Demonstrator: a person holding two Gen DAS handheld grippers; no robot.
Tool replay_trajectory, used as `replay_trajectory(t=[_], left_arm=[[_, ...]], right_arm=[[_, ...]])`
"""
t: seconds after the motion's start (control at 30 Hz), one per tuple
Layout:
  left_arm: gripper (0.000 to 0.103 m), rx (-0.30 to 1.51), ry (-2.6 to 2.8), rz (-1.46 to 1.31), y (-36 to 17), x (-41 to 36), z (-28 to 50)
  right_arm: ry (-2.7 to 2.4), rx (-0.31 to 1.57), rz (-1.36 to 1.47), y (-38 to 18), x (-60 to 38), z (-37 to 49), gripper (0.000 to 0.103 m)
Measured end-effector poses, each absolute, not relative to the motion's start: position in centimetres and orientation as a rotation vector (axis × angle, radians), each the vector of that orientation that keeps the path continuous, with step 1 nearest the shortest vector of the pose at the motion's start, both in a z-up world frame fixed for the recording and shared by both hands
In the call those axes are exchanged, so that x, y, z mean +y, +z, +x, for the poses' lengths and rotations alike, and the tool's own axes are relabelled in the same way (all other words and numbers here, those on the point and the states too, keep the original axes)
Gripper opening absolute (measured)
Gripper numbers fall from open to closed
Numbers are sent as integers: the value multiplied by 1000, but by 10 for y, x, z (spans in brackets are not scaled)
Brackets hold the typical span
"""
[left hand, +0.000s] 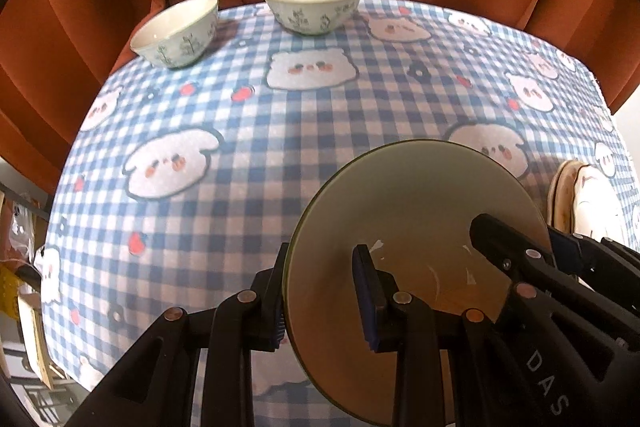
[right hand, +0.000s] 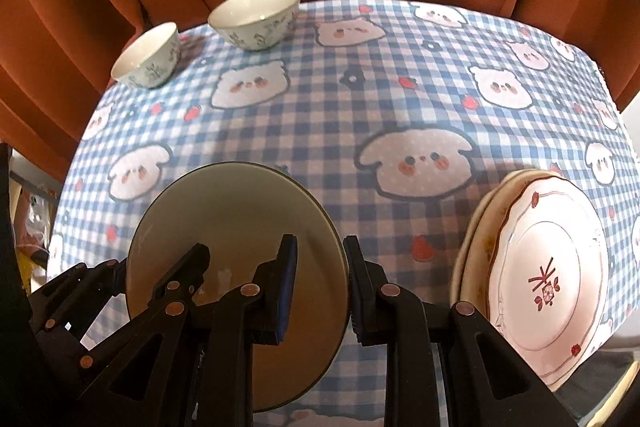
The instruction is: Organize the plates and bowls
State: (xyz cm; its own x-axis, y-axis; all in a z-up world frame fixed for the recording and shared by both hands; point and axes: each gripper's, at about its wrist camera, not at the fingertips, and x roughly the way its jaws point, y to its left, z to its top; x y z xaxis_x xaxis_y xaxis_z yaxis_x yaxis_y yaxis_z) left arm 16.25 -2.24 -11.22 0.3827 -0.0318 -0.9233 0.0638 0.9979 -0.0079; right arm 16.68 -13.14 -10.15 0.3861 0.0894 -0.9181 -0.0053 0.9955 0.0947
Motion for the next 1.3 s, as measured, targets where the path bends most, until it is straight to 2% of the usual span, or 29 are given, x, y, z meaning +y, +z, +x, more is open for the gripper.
replay_trajectory(t=[0.4,0.43,0.5,0.6,0.67,0.77,0.83,0.9,0.93,1.3], left_arm=[[29,1208,-8,30,-122,-31,160],[34,1207,-5,32,-122,-32,160],[36,1206,-7,31,-122,-33,159],[45,1209,-18,23,-122,-34,159],[61,1203,-24,22,-120,-36,157],[70,1187,-18,27,-115,-38,154],[74,1174,-4,30,-111,-37,151],[76,1162,9,21,-107,-34,149],[77,1157,11,15,-105,-32,148],[79,1073,40,-24,-80,-4,153]], right_arm=[[115,1213,68,-117,-138,170,27],[116,1212,62,-117,-137,170,27],[119,1209,65,-117,-138,170,27],[129,1202,65,-117,-141,170,27],[131,1194,47,-116,-141,170,27],[148,1180,30,-113,-142,169,27],[166,1172,26,-111,-141,169,31],[178,1159,31,-108,-140,168,60],[181,1149,32,-106,-140,167,64],[178,1087,-1,-79,-120,174,67]])
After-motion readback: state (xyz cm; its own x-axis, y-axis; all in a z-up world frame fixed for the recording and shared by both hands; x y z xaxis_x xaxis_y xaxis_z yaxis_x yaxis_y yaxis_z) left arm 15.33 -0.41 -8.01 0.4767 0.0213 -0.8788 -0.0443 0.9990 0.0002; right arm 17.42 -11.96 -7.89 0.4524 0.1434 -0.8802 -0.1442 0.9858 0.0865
